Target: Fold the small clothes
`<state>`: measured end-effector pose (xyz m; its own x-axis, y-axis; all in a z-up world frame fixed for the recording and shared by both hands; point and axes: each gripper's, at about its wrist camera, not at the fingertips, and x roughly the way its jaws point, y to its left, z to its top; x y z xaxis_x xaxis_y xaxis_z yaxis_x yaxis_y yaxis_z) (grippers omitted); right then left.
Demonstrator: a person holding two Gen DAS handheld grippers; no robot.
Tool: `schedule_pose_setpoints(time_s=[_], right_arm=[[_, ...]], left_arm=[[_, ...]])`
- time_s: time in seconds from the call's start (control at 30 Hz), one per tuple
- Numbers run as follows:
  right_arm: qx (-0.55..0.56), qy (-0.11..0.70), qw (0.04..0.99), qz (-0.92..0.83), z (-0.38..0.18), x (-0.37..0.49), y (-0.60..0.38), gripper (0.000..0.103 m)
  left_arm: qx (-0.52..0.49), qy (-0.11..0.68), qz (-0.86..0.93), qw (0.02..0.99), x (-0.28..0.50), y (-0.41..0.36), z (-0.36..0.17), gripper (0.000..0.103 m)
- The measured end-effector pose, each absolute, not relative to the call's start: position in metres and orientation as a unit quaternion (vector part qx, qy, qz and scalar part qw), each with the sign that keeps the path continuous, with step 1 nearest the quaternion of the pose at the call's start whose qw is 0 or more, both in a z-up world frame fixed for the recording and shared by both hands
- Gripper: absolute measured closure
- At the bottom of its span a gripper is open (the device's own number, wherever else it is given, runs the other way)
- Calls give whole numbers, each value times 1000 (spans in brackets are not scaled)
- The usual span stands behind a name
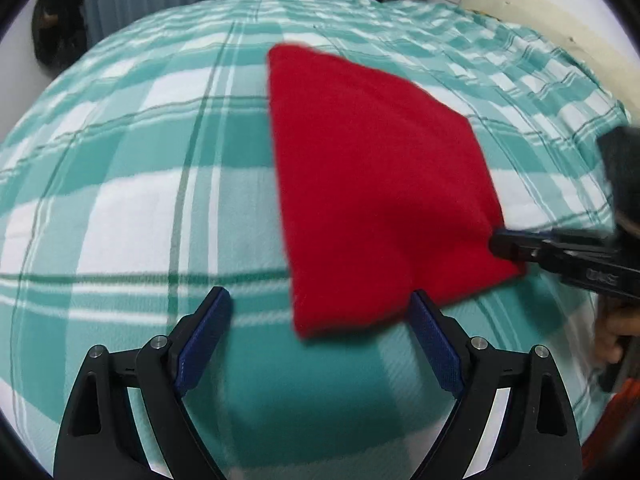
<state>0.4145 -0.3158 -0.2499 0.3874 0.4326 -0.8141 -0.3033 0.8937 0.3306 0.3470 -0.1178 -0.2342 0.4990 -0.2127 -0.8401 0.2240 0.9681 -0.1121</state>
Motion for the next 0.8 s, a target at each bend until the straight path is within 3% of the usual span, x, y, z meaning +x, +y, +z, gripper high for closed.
schedule_pose_setpoints(time_s=[0.1,0.13,0.2,0.23,0.27,0.4,0.6,0.73,0.8], right_arm=[[110,484,842,210,-238,398,-338,100],[109,477,847,208,-231,394,-341,91],[117,458,857,203,-214,393,-351,53],[133,448,860,204,-208,394,-359,26],[152,437,863,204,-204,396,-367,23],[269,427,836,216,-214,441,-399,23],[403,480,746,226,-275,514,-411,26],[425,474,729,251,-288,544,-395,32],[432,477,722,255,-292,555,-386,40]], left_arm=[[19,477,-125,870,333,-108,-223,12],[10,475,-127,871,331,-102,-218,12],[-29,465,-130,875,332,-86,-209,12],[-58,459,-129,877,336,-76,-205,11],[-80,456,-127,877,341,-68,-204,11],[-159,476,-139,854,377,-53,-218,11],[-157,492,-198,833,401,-72,-237,10],[-174,509,-256,803,416,-89,-247,10],[-160,514,-266,800,420,-98,-250,9]])
